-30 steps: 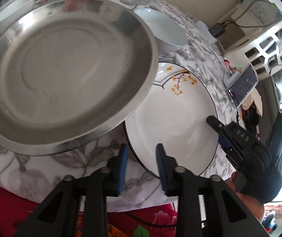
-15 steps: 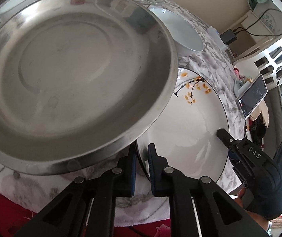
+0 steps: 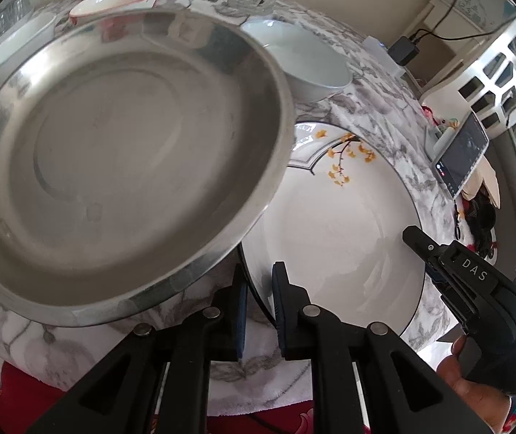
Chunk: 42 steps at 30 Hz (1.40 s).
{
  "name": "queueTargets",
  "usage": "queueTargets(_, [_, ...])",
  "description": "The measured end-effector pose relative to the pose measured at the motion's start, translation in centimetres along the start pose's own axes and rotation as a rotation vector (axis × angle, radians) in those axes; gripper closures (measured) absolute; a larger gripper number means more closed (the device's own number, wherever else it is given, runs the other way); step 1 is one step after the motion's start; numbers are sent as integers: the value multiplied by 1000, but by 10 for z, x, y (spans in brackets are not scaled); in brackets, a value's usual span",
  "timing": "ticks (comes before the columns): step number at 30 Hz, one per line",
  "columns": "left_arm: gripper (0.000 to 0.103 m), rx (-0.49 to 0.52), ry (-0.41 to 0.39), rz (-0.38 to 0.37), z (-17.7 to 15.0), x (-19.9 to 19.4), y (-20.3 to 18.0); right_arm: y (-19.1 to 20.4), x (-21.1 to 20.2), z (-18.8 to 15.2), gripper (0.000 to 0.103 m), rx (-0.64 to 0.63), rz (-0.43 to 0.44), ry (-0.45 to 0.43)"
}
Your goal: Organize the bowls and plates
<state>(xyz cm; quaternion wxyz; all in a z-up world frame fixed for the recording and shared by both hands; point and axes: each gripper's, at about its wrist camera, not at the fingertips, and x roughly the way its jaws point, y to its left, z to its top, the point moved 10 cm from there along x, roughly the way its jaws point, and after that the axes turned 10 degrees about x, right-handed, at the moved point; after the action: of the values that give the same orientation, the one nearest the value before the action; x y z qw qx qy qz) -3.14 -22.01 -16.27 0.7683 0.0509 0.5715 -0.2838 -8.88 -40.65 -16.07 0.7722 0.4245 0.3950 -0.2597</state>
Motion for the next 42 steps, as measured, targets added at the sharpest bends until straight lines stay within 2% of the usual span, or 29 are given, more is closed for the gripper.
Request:
queueTargets(13, [86, 84, -39, -21, 7, -10, -20, -14, -17, 5, 83, 38, -18, -39])
queueTargets(20, [85, 131, -76, -35, 13, -19, -32, -16, -34, 10, 83, 52, -3, -101])
queueTargets(27, [83, 193, -153, -45, 25, -46, -38, 0, -61, 15, 83, 35, 49, -190])
queueTargets(32, [83, 200, -194, -50, 31, -64, -30, 21, -74, 14, 83, 9, 87, -233])
queueTargets(42, [82, 151, -210, -41, 39, -83, 9, 69, -74, -4, 83, -69, 103, -234])
